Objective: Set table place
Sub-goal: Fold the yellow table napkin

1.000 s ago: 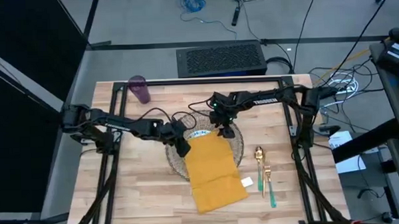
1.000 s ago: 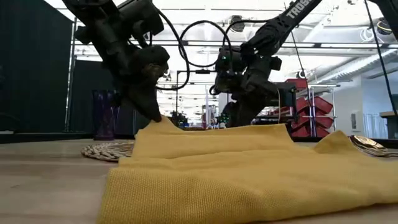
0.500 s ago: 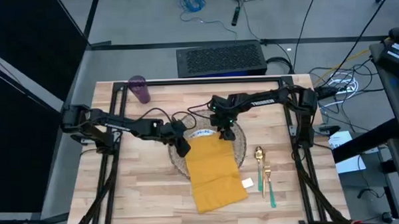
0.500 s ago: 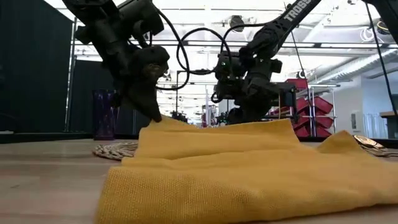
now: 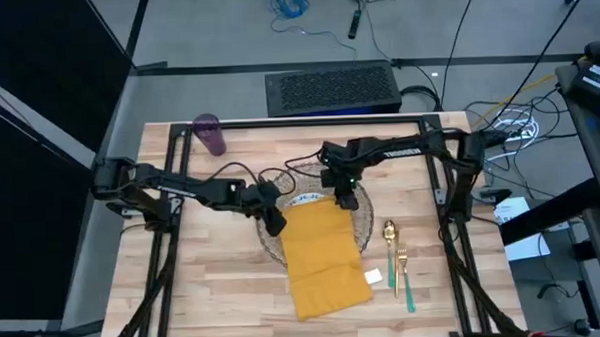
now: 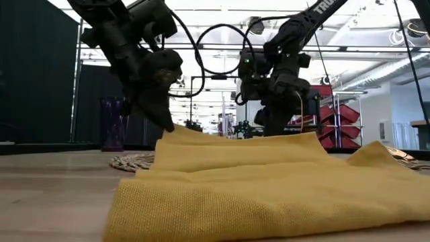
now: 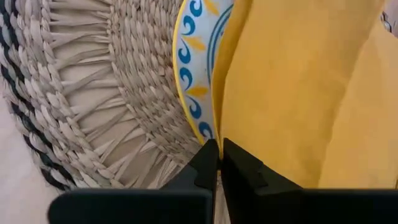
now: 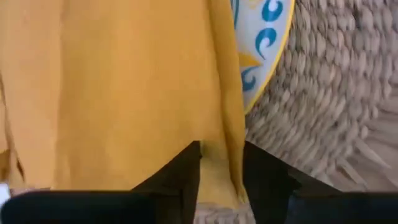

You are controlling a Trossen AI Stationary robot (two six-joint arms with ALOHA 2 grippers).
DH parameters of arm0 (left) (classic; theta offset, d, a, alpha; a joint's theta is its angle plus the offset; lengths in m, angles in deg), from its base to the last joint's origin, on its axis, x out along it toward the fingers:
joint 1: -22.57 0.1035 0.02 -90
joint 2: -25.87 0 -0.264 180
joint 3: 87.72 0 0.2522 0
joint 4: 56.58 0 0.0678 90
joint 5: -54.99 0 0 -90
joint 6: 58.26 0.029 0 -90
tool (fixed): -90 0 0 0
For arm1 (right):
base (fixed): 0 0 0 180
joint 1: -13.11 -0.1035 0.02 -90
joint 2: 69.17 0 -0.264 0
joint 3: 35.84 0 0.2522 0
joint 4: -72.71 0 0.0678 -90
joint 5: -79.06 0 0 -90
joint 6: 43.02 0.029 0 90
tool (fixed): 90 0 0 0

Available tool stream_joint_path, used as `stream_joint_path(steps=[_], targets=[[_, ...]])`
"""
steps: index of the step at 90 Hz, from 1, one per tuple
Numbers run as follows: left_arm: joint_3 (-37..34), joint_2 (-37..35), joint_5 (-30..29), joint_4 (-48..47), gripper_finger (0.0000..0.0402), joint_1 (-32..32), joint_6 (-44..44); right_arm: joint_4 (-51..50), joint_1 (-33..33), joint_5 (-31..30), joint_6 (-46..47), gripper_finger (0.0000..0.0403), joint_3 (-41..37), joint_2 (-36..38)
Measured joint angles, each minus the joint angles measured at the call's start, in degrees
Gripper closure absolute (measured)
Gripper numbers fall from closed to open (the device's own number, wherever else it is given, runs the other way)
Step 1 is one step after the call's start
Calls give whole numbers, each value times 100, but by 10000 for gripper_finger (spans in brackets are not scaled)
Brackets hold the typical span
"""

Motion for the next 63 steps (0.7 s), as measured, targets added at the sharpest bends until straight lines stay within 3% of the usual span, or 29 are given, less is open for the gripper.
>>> stream_joint_path(steps=[21,36,47,63], targets=[[0,0,2,4,402,0,2,-44,-7,58,35,381,-2,16],[0,0,2,11,402,0,11,-42,-20,78,110,399,-2,16],[0,0,4,20,402,0,103,-35,-37,96,113,388,-2,18],[0,0,4,20,402,0,103,-35,-42,105,122,337,-2,20]])
